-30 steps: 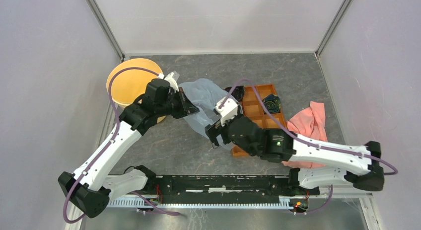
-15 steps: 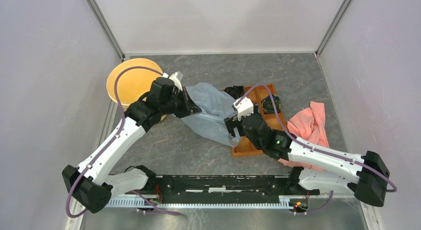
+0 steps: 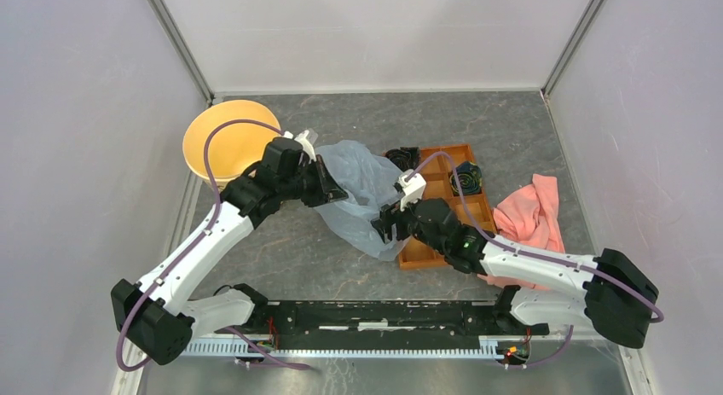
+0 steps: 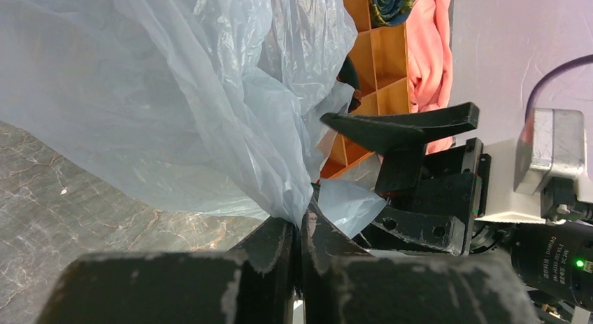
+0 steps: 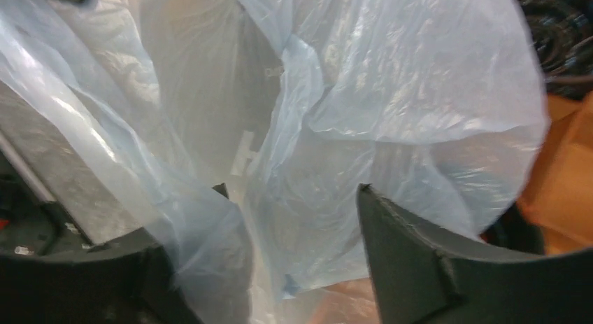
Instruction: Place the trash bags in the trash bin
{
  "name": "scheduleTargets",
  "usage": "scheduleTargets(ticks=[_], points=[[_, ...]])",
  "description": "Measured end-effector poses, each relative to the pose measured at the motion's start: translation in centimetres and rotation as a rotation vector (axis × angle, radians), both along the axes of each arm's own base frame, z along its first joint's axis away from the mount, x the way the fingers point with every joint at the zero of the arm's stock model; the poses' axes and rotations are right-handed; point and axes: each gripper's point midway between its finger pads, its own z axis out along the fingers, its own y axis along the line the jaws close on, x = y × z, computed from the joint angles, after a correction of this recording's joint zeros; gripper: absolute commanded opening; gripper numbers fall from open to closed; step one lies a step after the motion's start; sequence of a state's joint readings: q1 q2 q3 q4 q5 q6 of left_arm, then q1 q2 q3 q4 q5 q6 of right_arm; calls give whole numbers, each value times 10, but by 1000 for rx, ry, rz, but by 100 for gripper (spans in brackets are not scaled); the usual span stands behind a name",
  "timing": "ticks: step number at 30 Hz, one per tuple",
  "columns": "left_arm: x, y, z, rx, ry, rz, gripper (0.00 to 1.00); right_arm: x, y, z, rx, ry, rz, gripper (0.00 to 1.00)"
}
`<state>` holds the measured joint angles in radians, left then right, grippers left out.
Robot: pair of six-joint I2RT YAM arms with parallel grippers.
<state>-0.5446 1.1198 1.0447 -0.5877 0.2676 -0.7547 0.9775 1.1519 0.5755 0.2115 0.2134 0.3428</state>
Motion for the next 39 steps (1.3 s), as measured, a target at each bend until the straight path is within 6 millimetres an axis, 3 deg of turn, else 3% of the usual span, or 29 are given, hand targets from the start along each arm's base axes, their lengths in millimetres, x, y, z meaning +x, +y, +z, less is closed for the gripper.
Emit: scheduleTargets(ticks=[1,4,9,13,14,16,18,21,24,27,30,36,39], points=[[0,0,-1,1,2,-1,11,-1,3,-2,15,16,2,59],[-1,0,-2,0,4,-3,12,-3,10,-7,52,62,7,82],[-1,1,-2,5,5,1,13,-5,20,-18,79,108,22,82],[-1,1,-2,5,5,2,15,3,14,-37,26,99,-22,55],[-1,1,-3,5,6,2,15,6,13,-42,6,90,-34,46],[-1,1,-4,7,7,2,18,12,8,-52,-35,70,-62,18],[-3,3,-7,14,13,4,24,17,3,-59,-77,54,-86,2],[-2,8,-8,38,1,16,50,19,-4,-60,-115,33,-105,0],[-4,17,-9,78,-8,31,77,18,-10,-43,-103,3,-108,0],[-3,27,3,114,-43,56,88,16,-16,-14,-63,-46,-106,0],[5,42,33,149,-131,116,95,11,-24,13,-26,-88,-93,0],[35,88,118,266,-347,332,100,0,-34,71,46,-166,-51,0],[59,111,135,348,-384,439,100,-5,-38,106,92,-211,-38,0]])
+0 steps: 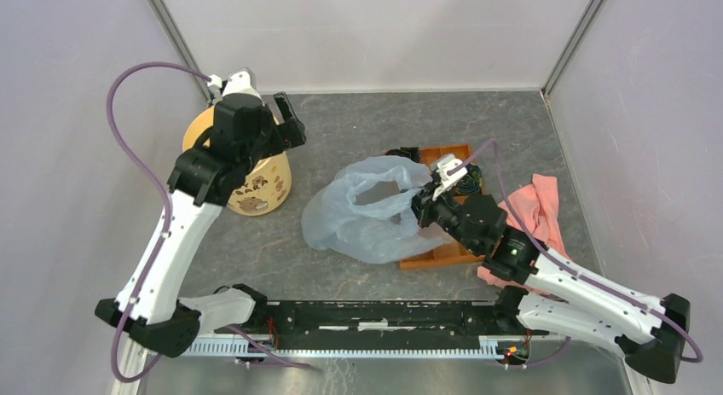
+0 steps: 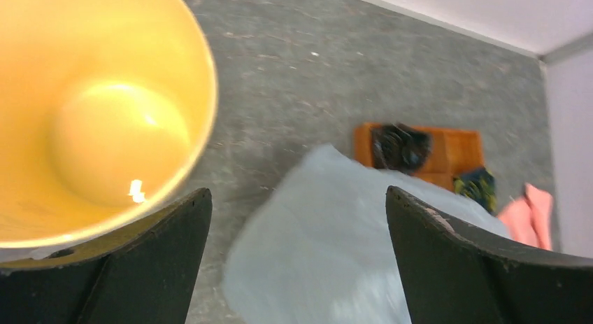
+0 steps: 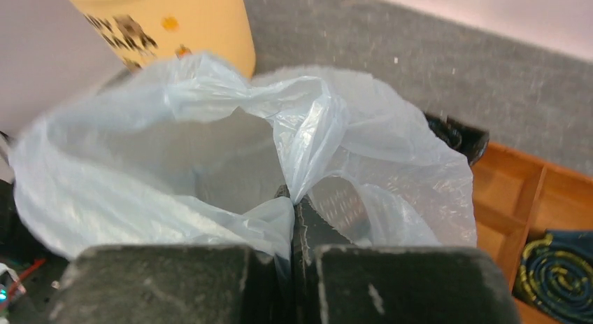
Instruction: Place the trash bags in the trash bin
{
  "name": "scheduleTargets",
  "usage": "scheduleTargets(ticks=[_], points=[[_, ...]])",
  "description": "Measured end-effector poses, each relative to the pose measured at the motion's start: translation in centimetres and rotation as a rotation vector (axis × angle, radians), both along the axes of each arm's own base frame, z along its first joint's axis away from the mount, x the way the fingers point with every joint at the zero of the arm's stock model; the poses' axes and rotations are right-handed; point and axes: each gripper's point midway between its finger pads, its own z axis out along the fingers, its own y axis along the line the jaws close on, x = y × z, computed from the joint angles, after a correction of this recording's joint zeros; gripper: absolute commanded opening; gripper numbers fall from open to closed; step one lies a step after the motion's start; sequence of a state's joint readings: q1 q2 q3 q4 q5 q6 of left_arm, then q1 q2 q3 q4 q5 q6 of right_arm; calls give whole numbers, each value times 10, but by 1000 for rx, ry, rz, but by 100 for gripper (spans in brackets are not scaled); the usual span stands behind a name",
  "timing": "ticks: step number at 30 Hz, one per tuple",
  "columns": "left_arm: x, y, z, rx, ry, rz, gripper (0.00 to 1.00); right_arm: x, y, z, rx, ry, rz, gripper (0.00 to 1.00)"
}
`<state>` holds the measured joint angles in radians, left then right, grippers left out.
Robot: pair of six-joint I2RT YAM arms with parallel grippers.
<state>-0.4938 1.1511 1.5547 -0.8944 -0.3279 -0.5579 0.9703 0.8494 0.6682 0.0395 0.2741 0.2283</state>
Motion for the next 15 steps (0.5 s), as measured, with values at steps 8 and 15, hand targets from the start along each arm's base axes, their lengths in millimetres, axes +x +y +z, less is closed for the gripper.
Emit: scheduleTargets(ticks=[8,15], points=[[60,45,-72,159,193,153,96,-10,-20,86,97,-136,-1,0],[63,53,-117,220,312,137,67,-10,-34,114,102,-195,-35,1]])
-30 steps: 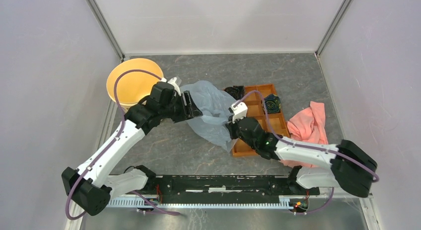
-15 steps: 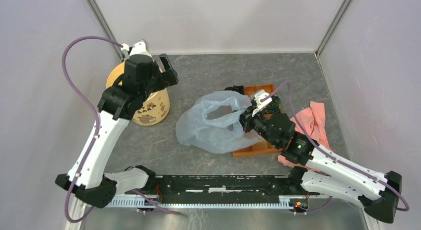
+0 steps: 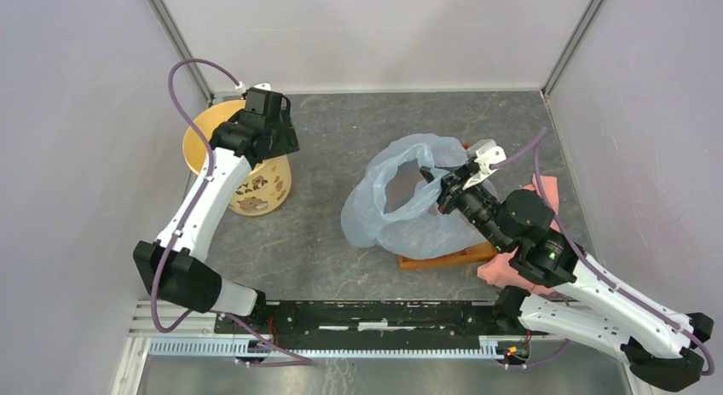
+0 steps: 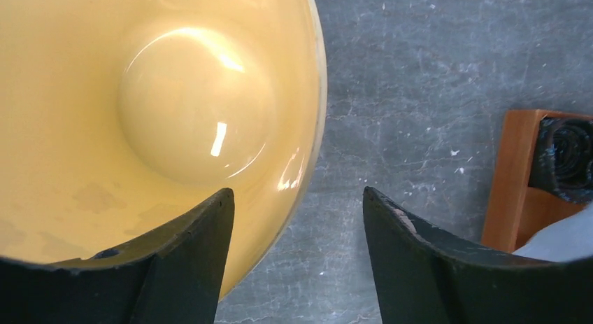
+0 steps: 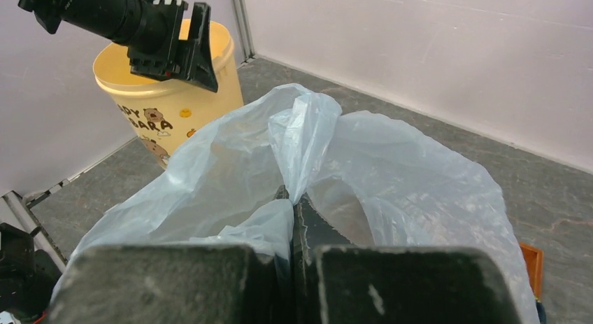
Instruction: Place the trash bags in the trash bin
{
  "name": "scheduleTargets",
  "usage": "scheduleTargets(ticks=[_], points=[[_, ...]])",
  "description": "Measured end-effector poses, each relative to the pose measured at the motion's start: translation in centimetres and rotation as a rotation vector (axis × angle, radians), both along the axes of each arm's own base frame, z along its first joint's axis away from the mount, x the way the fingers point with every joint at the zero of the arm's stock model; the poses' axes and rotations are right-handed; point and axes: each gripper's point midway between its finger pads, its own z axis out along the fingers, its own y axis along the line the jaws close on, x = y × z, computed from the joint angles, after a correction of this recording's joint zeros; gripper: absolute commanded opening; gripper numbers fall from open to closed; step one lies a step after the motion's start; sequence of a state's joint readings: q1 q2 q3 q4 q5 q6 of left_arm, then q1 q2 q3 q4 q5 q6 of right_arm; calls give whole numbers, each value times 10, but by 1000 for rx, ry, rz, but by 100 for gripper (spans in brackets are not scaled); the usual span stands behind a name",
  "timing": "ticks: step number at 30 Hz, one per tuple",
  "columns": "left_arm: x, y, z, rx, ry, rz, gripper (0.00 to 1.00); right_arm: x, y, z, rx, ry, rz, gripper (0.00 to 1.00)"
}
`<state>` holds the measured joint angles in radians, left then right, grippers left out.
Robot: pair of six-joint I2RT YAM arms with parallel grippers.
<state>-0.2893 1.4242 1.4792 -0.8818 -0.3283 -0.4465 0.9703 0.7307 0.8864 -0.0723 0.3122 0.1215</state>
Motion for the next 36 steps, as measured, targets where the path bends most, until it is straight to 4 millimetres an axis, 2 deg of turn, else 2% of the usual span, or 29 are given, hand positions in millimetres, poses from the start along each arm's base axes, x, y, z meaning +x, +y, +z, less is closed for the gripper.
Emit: scheduleTargets(ticks=[6,11,19,23,29,32,33,36], points=[[-11,0,-14,26,32,-62,47,1,-1,7,-9,-18,-5,1],[-18,-5,-13,4,26,-105,26,3,2,12,-12,-22,-5,1],[-36,-26,-7,-90,19,-225,3,11,10,34,-25,-56,-9,1],[-49,-55,-2,-138,19,-331,2,13,10,41,-31,-72,-18,1],[-91,-138,-4,-193,21,-555,2,20,7,67,-36,-107,-62,1],[-107,-163,-7,-212,24,-625,2,22,4,78,-27,-122,-80,0],[-112,-171,-9,-215,27,-642,5,22,3,82,-23,-127,-83,1],[-120,-188,-10,-228,30,-676,24,22,0,95,-14,-142,-95,0]])
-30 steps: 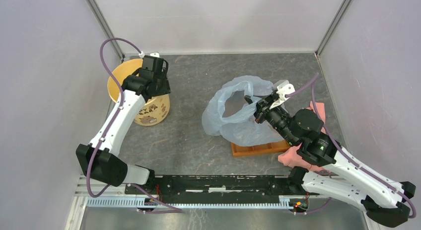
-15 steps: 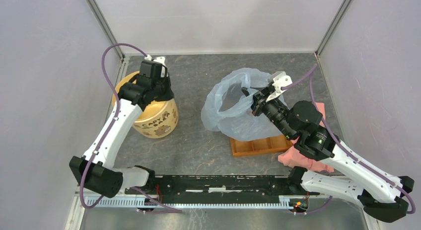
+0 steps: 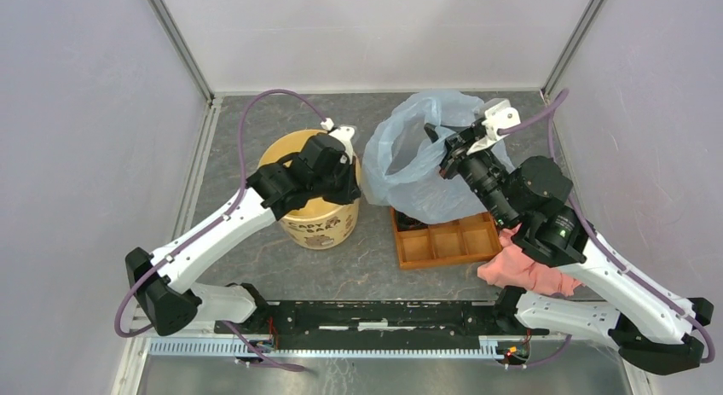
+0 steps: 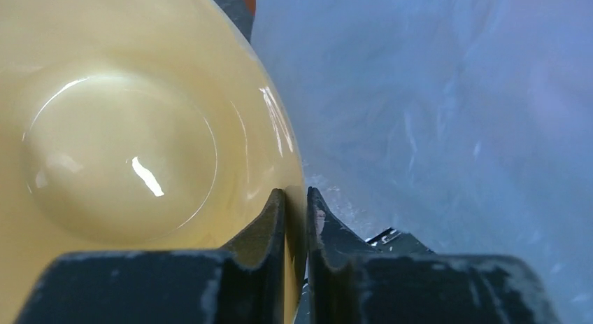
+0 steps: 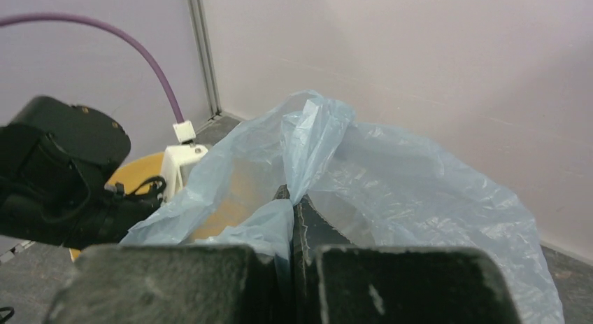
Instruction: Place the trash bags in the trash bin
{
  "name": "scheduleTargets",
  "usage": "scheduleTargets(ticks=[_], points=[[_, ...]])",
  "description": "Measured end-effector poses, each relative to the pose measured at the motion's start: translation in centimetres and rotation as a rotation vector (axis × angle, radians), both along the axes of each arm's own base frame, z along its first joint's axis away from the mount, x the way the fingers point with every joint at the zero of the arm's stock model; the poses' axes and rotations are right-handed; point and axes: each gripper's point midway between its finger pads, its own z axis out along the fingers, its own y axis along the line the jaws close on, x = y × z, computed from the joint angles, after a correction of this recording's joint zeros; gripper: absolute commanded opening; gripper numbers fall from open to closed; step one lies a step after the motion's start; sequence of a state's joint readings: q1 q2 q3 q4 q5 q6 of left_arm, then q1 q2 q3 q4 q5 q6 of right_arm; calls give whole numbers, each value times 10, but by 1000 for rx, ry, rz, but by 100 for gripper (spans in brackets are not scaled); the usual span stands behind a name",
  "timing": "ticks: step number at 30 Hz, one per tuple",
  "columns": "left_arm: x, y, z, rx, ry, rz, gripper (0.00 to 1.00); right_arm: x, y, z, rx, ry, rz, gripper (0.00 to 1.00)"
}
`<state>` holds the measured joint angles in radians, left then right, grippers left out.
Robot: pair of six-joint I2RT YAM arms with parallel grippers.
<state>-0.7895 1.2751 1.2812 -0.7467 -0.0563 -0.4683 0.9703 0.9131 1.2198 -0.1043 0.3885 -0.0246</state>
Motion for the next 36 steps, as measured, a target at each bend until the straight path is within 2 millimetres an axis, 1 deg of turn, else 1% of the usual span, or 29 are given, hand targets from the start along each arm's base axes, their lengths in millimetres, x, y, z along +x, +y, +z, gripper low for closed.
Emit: scheduleTargets(ticks=[3,5,7,9,10,12,13,16,18,20,21,23,25,26,27,29,31,33,34,36], points=[[-5,-12,0,-24,11,-16,40,0,-3,12,5,-10,-11,1],[-11,-17,3,-52,27,-22,54,-2,-5,24,17,-20,-11,1],[-14,-17,10,-76,22,-18,66,-4,-7,37,36,-34,-3,1],[-17,-12,24,-109,-5,-12,76,-9,-5,54,62,-55,26,1],[-20,-8,35,-131,-31,-5,80,-12,-3,63,81,-69,50,1],[-27,4,62,-192,-99,5,86,-21,3,81,137,-90,115,1],[-32,13,80,-231,-143,14,88,-27,7,89,168,-99,153,1],[-50,41,130,-359,-279,37,91,-43,24,117,303,-106,293,1],[-65,63,161,-451,-372,53,92,-53,38,135,422,-82,400,1],[-79,81,182,-519,-437,62,93,-58,50,147,512,-37,477,1],[-87,91,192,-556,-471,66,93,-60,59,156,571,2,519,1],[-97,104,205,-605,-516,73,94,-58,71,172,667,69,552,1],[-106,116,213,-638,-547,84,95,-53,87,176,744,165,539,1],[-109,121,216,-649,-559,89,95,-50,93,175,774,208,520,1],[-111,126,217,-655,-566,98,95,-46,98,171,800,251,493,1],[-114,135,223,-665,-577,122,95,-33,100,158,837,324,400,1],[-117,146,233,-673,-593,152,95,-12,91,145,864,366,249,1],[-120,158,244,-682,-605,192,95,8,77,137,887,375,91,1],[-121,167,252,-692,-612,222,95,19,66,129,897,371,-6,1],[-126,182,266,-713,-627,267,94,33,48,112,887,367,-159,1]])
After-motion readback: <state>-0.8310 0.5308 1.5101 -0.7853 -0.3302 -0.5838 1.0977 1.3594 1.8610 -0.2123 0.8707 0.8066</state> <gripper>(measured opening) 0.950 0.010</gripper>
